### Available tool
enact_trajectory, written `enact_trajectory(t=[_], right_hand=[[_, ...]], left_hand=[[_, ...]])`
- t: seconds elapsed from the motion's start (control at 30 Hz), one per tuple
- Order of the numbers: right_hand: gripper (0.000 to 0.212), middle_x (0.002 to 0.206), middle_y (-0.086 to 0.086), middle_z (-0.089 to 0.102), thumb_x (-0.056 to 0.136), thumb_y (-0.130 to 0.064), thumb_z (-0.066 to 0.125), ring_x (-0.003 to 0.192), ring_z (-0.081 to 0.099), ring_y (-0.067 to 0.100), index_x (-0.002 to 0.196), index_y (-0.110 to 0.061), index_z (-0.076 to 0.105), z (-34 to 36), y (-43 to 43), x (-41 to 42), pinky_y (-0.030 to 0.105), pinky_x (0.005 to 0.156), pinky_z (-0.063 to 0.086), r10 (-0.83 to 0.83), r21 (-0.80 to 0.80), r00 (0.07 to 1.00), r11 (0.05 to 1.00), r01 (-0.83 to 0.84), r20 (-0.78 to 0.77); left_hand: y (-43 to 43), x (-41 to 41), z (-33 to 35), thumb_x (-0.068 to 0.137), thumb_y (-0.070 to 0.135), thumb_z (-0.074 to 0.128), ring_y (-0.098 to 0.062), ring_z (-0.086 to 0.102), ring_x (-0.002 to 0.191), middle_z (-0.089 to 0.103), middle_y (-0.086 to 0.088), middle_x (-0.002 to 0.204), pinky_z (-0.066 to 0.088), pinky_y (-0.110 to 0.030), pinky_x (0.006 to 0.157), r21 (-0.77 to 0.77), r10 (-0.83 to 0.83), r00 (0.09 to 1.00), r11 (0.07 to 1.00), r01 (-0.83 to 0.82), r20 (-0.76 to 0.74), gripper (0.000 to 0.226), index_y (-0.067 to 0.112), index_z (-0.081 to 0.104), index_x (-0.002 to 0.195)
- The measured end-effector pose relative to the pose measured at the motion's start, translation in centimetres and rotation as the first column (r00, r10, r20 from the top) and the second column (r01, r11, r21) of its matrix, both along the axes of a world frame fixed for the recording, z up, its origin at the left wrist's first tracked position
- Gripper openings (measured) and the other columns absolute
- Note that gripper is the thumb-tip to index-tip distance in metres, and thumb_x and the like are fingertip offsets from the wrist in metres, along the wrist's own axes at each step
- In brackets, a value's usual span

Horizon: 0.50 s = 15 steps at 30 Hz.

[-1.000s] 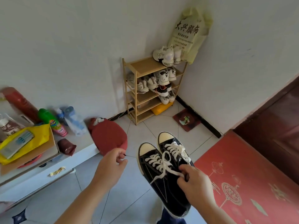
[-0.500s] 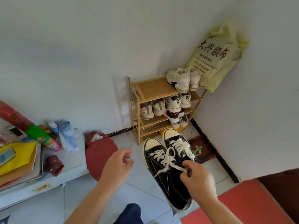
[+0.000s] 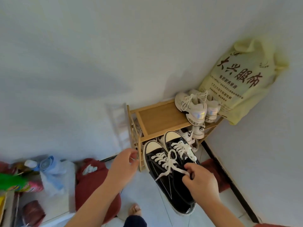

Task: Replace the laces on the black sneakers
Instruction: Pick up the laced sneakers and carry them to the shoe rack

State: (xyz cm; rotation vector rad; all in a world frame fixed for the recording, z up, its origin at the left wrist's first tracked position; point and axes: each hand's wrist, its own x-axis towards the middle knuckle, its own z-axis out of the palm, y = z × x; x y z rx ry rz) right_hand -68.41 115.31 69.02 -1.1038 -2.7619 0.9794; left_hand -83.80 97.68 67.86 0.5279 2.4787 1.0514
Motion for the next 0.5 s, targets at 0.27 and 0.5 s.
enact_trajectory(t=[0.27,0.5], right_hand=[[0.015,0.059,-0.014,0.05,0.079,-0.022,0.058,0.06,0.05,0.002,0.079,-0.037,0.056,-1.5,6.7,-10.7,0.018,0.05,0.028,0.041,-0.025,0.999,0.999,-0.041,-0.018],[0.01,0.056,-0.008,0.051,0.076,-0.019,0.057,0.056,0.048,0.003,0.07,-0.025,0.052,-4.4,12.4,-19.0,0.02,0.046,0.026,0.093,-0.052,0.996,0.994,-0.092,0.017]], left_hand=[[6.9,-8.5,-1.0,0.086,0.016,0.056,0.004,0.05,0.078,0.053,0.018,0.085,0.034,-0.008,0.067,-0.026,0.003,1.0,1.0,-0.003,-0.011,0.019,0.03,0.05,0.097],[11.0,-12.3,-2.3,0.085,0.015,0.056,-0.004,0.053,0.079,0.055,0.012,0.088,0.038,-0.017,0.07,-0.047,0.219,0.972,0.975,-0.215,0.091,0.019,0.024,0.055,0.101]])
